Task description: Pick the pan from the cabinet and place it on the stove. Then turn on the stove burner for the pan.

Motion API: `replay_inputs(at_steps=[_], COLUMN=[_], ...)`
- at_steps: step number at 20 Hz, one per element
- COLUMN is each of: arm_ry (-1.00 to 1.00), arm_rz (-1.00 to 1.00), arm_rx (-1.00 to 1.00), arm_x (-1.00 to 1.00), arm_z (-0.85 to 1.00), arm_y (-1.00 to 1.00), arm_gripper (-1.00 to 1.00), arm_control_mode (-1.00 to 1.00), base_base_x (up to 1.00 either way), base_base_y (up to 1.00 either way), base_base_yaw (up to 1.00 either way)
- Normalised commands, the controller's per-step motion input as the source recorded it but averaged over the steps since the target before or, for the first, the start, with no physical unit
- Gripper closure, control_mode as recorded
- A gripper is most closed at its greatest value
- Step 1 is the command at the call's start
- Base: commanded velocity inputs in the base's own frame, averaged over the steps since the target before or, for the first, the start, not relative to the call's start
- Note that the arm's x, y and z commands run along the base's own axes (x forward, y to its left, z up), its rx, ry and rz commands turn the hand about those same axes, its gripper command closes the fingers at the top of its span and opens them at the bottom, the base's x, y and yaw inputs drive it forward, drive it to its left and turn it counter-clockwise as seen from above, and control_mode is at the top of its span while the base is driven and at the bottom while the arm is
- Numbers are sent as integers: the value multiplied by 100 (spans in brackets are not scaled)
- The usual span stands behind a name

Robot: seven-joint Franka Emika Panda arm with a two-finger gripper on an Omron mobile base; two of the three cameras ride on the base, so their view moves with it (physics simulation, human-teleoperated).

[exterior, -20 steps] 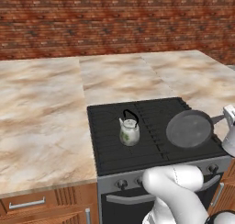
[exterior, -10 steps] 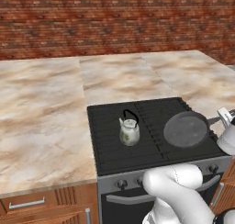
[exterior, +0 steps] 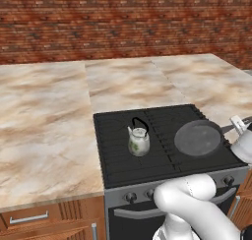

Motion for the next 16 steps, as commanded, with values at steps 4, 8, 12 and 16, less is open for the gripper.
replay_inputs(at_steps=[4, 8, 12, 16], arm_ry=[0, 3, 5, 10], arm_rz=[-1, -2, -6, -11], arm_rx=[-1, -1, -1, -2], arm_x=[0, 0, -1, -14], arm_z=[-1, -3, 4, 18], arm_y=[-4, -1, -2, -7], arm_gripper=[100, -100, -100, -100], arm_control_mode=[-100, -100, -100, -100], base_base_x=[0, 0, 0, 0], base_base_y=[0, 0, 0, 0], base_base_yaw=[0, 0, 0, 0])
